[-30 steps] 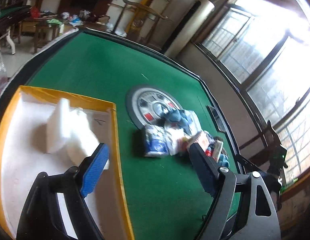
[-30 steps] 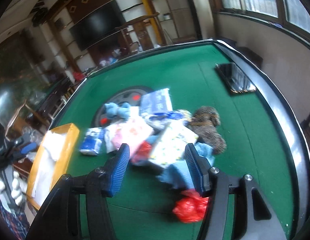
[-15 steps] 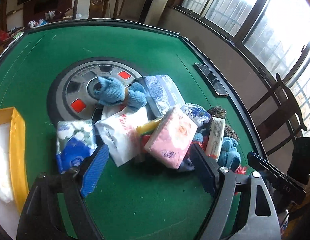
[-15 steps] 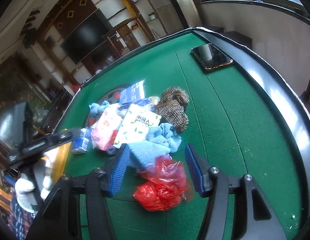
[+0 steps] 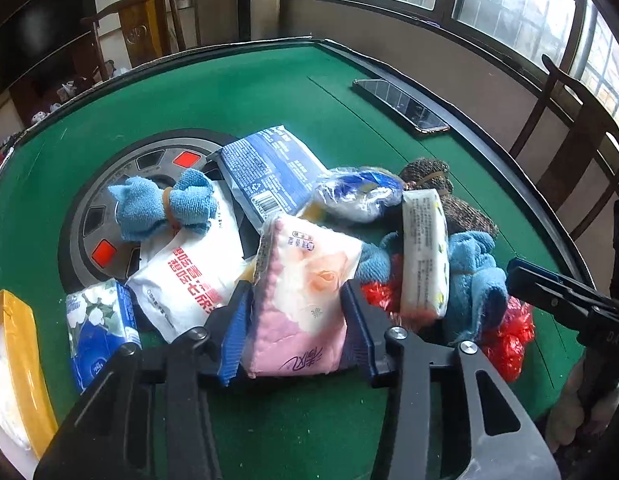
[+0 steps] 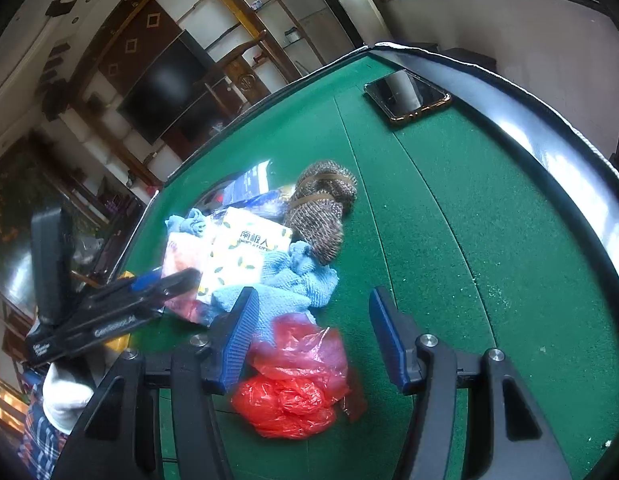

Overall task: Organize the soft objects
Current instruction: 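Grasp the pink tissue pack from the pile with the left gripper, then carry the pink pack into the tray with the left gripper while the right grasps the red plastic bag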

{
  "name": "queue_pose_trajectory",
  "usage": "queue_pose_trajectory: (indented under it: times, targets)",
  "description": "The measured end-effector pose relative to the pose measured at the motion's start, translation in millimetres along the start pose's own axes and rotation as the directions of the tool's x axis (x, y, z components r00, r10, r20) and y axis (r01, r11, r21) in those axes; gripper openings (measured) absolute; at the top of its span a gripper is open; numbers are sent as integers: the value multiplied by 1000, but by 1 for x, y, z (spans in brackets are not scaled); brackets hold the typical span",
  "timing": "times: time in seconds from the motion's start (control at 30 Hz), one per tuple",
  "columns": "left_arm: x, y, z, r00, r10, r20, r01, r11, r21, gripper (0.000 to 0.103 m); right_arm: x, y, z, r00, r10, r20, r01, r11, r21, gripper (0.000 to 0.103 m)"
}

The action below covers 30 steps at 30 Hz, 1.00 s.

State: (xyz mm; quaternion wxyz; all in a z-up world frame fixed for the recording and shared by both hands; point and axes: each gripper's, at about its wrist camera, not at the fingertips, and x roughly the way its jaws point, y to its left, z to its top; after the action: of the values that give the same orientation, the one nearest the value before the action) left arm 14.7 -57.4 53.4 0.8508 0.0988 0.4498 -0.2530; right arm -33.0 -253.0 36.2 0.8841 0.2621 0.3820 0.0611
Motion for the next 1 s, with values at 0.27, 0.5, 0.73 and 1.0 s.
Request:
queue_pose_trajectory:
  times: [0.27, 0.5, 0.73, 1.0]
  targets:
    - [12, -21, 6, 999, 38, 38, -40, 998, 45, 43, 3, 8, -3, 999, -33, -3, 33, 999, -43, 52]
    - [-23, -8, -3, 993, -32, 110, 37, 998, -43, 34, 0, 4, -2, 999, -42, 5, 42, 999, -16, 52]
    - [-105, 24, -34, 963, -35, 266, 67, 992, -110, 34, -7, 0, -1, 999, -31, 27, 31, 1000, 5, 52]
    - [-162, 71, -87, 943, 37, 330, 34, 978, -207, 34, -12, 6, -4, 994, -77, -75, 75, 997, -36, 53]
